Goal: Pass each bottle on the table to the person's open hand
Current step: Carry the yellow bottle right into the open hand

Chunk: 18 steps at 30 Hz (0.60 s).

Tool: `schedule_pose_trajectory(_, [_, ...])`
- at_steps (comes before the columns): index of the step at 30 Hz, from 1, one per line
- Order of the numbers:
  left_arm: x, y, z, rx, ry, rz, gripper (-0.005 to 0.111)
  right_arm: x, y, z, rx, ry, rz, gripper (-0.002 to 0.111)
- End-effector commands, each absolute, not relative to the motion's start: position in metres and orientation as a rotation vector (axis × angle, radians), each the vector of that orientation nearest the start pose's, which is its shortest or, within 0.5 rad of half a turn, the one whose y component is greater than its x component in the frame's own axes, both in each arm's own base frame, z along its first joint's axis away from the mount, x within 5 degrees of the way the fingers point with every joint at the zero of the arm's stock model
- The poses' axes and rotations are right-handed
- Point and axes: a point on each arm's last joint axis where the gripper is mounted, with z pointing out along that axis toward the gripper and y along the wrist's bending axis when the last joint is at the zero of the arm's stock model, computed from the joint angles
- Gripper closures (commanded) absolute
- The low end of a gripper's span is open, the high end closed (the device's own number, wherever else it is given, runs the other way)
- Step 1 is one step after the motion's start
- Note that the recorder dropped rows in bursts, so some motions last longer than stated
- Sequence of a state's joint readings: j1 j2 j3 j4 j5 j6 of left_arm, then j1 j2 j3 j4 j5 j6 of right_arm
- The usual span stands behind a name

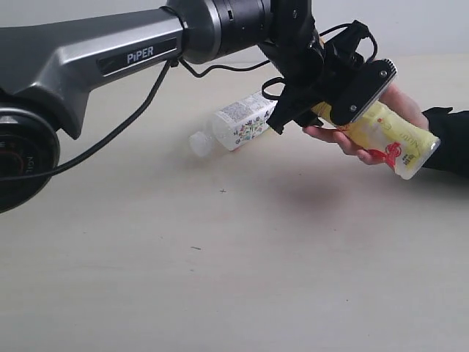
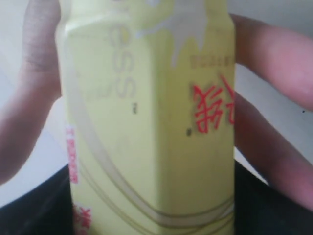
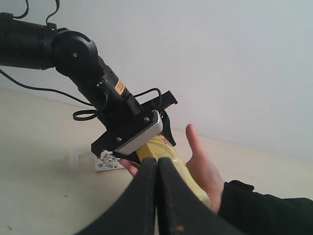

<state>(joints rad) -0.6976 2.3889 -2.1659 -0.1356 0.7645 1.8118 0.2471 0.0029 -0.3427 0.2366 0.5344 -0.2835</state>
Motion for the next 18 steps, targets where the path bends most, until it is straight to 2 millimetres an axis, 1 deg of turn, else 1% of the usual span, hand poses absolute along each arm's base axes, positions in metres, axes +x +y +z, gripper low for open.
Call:
schedule_pose_trajectory(1, [0.410,-0.353,0.208,2.320,0.866,0.332,0.045,0.023,0.017,0.277,-0.358,1.625,0.220,0.108])
schedule_pose_trajectory(4, [0.410,-0.354,0.208,2.310,0.876,0.322,0.035,0.023,0.017,0.277,-0.358,1.625,0.220,0.108])
schedule_pose_trajectory(6, [0.410,-0.354,0.208,2.303,0.894,0.317,0.032,0.023,0.017,0.277,-0.358,1.625,0.220,0.108])
schedule_pose_trajectory(18, [0.409,-0.353,0.219,2.267,0.909,0.323,0.031,0.023,0.017,0.277,-0.358,1.625,0.220,0.108])
